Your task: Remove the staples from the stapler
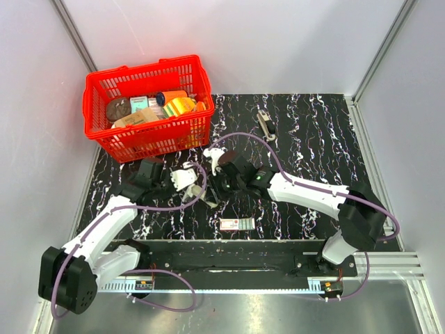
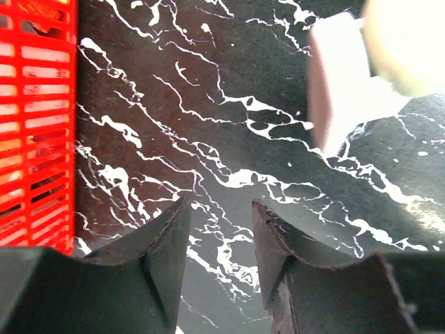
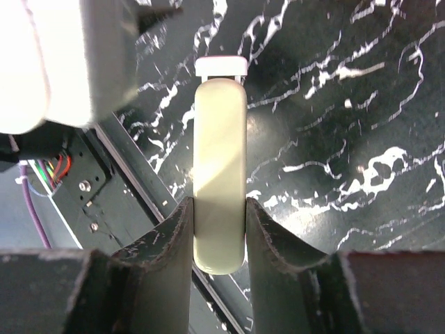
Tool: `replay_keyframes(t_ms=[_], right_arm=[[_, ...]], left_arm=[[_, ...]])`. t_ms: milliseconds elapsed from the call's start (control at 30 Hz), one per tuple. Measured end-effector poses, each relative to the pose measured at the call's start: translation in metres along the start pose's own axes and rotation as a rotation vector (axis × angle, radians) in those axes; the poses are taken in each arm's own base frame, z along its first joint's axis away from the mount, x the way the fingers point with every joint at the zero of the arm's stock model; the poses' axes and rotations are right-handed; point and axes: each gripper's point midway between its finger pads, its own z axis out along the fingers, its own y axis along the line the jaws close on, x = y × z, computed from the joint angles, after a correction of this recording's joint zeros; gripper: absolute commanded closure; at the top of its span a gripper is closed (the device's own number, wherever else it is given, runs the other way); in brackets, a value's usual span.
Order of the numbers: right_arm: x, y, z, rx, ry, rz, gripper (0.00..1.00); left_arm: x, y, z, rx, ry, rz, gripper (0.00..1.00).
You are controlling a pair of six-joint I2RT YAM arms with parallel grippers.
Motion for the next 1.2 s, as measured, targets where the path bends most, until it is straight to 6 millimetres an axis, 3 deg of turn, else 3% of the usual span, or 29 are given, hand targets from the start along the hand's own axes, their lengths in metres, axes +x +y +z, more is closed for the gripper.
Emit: replay_keyframes(t_ms=[167, 267, 367, 467, 600, 667, 800, 967, 1200], right_arm=[[-0.031, 0.007, 0.004, -0.022, -0.128, -0.014, 1.00], [-0.054, 0.010, 0.006, -0.031, -0.223, -0.032, 1.00], [-0.065, 0.008, 0.016, -0.026, -0.269, -0.040, 1.00], [-0.055, -0.003, 0.041, 0.005, -0.215, -0.031, 1.00], [-0.020, -0.022, 0.071, 0.070, -0.056, -0.005, 1.00], [-0.007, -0.027, 0.071, 0.098, -0.011, 0.001, 1.00], [-0.009, -0.026, 0.066, 0.102, -0.020, -0.003, 1.00], [-0.025, -0.015, 0.050, 0.077, -0.081, -0.012, 1.00], [-0.051, -0.003, 0.043, 0.035, -0.191, -0.016, 1.00]], left_arm=[[0.005, -0.001, -0.001, 0.025, 0.003, -0.114, 0.55], [-0.001, 0.020, -0.010, -0.010, -0.020, -0.218, 0.55], [-0.001, 0.047, -0.022, -0.079, -0.040, -0.297, 0.55], [0.002, 0.057, -0.027, -0.112, -0.045, -0.331, 0.55], [0.004, 0.053, -0.028, -0.101, -0.043, -0.340, 0.55], [0.003, 0.052, -0.028, -0.098, -0.048, -0.342, 0.55], [0.003, 0.051, -0.029, -0.096, -0.047, -0.350, 0.55], [0.003, 0.049, -0.029, -0.091, -0.044, -0.358, 0.55], [0.005, 0.046, -0.029, -0.079, -0.036, -0.371, 0.55]])
